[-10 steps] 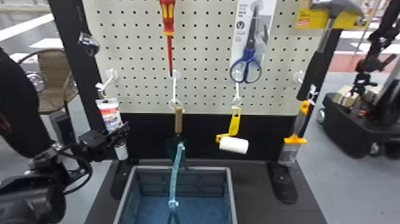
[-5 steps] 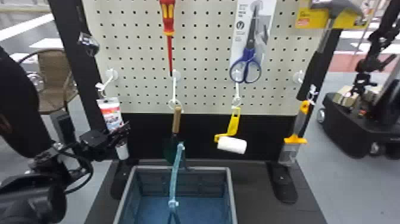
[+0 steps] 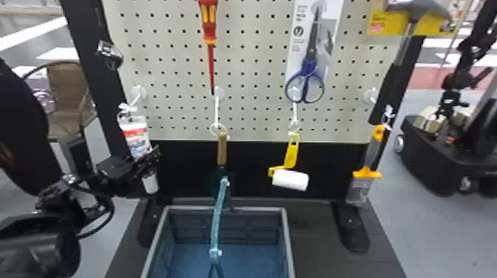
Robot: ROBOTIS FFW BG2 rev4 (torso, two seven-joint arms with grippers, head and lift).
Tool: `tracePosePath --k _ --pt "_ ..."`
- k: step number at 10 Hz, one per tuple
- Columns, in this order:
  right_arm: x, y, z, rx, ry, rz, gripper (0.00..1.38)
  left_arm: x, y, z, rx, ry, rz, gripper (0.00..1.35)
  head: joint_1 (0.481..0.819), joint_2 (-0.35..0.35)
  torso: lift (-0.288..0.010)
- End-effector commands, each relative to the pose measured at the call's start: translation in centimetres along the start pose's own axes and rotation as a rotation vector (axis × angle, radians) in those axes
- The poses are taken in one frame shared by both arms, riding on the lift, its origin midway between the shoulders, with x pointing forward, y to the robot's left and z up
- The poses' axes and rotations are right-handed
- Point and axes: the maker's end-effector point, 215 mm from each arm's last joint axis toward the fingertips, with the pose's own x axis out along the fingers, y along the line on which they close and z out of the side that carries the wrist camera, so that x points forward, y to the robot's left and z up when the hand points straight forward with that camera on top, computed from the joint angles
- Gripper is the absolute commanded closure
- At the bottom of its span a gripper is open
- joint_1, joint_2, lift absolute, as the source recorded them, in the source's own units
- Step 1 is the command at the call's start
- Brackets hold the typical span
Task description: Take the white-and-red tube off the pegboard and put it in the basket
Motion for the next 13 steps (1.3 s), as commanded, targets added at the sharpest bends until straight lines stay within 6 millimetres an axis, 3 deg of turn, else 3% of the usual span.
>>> tracePosePath --k 1,5,10,13 --pt "0.0 0.1 -0.1 0.002 0.002 0.0 0.18 0.0 -0.2 0.4 0.019 0.002 -0.002 1.07 0.549 0.0 -0.1" --pt "0.0 0.1 -0.2 0.003 0.003 0.0 0.18 -0.9 -0.2 1.5 0.04 -0.016 0.021 1.07 0.549 0.0 -0.1" --pt "0.0 0.1 -0.5 0.005 0.008 0.001 0.18 -1.5 -1.3 0.5 0.019 -0.013 0.031 1.07 0.549 0.0 -0.1" --pt "0.0 0.1 -0.6 0.007 0.01 0.001 0.18 -1.2 -1.7 1.1 0.022 -0.023 0.023 1.07 0.549 0.0 -0.1"
